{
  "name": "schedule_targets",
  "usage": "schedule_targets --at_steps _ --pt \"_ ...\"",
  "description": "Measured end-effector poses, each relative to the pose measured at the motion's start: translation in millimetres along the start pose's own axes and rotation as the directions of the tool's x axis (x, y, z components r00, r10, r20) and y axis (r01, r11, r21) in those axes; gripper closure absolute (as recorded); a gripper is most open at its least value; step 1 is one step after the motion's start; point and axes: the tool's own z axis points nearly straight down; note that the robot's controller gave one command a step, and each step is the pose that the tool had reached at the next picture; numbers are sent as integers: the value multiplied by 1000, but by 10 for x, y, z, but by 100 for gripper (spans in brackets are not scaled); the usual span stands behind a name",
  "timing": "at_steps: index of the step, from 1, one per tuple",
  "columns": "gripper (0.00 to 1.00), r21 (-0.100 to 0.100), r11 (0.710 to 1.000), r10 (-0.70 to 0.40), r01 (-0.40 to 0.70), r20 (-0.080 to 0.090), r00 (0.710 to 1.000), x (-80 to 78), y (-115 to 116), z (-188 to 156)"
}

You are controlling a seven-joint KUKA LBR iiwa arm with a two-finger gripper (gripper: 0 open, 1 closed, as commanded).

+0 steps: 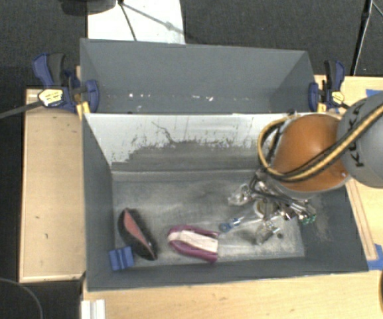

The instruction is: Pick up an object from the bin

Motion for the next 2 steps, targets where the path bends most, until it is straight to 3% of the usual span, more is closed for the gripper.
schedule_targets --at_steps 1,2 --pt "100 0 1000 4 -4 5 1000 -15 3 -8" --pt "100 -3 1000 12 -12 -3 1000 -33 -6 -430"
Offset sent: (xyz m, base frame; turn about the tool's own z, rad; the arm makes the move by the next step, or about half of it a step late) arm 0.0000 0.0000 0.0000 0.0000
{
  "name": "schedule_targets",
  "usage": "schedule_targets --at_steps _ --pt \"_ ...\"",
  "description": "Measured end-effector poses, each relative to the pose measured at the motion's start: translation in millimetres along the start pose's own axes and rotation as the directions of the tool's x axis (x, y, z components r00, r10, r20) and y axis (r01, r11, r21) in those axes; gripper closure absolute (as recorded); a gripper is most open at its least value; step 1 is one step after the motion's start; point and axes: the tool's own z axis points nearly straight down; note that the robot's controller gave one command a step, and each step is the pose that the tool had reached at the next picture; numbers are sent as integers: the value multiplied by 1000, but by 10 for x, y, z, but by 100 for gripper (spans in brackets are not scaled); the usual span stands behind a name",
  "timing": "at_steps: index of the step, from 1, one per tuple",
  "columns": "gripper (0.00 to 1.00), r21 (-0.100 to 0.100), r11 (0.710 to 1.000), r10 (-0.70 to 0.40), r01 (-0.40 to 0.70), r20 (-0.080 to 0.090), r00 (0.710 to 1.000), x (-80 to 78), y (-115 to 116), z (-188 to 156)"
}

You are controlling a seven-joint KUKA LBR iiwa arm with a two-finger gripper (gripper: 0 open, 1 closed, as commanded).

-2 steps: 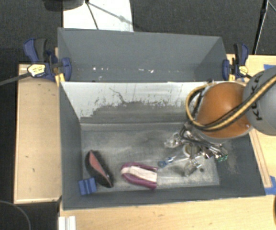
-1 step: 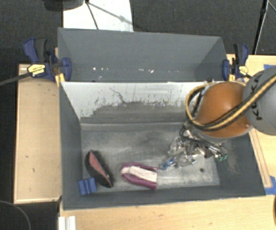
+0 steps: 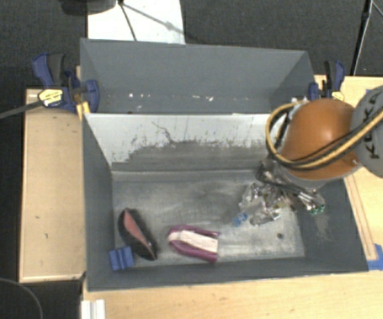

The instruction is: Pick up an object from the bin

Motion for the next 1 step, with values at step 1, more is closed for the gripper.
schedule_targets --at_steps 1 --pt "100 1 1000 9 -9 1 1000 -22 -9 -647"
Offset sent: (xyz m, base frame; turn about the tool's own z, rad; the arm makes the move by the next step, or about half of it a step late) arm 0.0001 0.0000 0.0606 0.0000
